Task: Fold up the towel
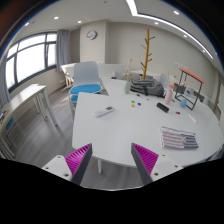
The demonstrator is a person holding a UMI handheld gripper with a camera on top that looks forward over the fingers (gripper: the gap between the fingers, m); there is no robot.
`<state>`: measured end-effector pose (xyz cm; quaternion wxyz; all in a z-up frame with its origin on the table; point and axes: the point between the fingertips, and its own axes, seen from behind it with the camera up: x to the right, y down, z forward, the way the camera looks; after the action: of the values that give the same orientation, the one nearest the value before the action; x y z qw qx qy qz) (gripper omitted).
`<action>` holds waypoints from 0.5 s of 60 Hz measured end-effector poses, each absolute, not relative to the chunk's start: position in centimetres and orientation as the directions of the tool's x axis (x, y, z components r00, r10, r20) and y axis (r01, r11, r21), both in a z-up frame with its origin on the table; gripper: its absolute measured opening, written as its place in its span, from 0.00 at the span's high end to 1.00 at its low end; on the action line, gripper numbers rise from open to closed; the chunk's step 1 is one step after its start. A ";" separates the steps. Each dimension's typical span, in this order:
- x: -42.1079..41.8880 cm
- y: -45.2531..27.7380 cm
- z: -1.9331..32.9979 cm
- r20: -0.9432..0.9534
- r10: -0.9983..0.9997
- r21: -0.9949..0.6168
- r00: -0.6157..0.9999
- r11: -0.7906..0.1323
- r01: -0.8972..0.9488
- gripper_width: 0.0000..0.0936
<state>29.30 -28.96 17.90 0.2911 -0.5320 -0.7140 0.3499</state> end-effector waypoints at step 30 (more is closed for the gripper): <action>25.4 -8.2 16.7 0.139 0.989 -0.808 0.057 0.080 0.583 0.09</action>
<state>25.41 -8.20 16.65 0.3758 -0.6225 -0.6313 0.2696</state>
